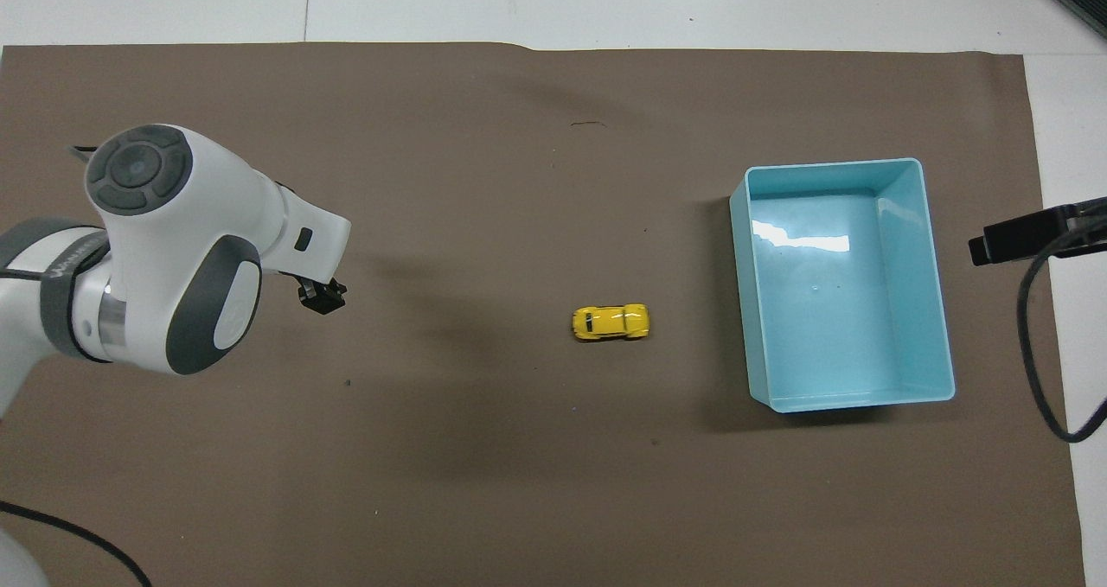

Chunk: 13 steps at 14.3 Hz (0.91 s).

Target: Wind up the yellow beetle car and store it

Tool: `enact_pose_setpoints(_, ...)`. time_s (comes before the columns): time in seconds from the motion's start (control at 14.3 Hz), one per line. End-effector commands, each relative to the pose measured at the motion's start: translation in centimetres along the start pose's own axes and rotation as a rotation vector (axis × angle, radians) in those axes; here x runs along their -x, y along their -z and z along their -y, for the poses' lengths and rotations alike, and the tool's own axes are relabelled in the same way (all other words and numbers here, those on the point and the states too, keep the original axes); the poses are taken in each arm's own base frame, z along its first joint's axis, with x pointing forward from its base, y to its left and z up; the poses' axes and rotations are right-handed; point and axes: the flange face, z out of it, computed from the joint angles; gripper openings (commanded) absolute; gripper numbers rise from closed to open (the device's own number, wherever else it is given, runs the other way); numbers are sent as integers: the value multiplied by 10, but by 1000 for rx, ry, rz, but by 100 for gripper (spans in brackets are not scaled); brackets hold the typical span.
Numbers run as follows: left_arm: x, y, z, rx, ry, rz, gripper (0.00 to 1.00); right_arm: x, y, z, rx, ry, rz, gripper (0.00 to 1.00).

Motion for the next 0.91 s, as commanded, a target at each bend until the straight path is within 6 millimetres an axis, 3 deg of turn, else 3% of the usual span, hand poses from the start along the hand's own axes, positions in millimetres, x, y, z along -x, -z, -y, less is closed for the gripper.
enact_pose_setpoints(0.0,17,25,11,-19,211,-4,100,21,-10,4,-14,104,25,100)
enact_pose_setpoints(0.14,31,44,27,-17,382,8,100,29,-15,10,-19,162,39,100)
enact_pose_setpoints(0.35,55,86,59,-14,505,20,100,41,-22,50,-22,305,51,100)
enact_pose_setpoints(0.56,57,105,66,-19,701,-8,100,42,-40,82,-27,628,63,100)
enact_pose_setpoints(0.77,68,133,69,7,735,34,100,40,-56,87,-30,835,45,100)
enact_pose_setpoints(0.84,82,139,77,32,773,50,100,37,-67,88,-32,909,46,100)
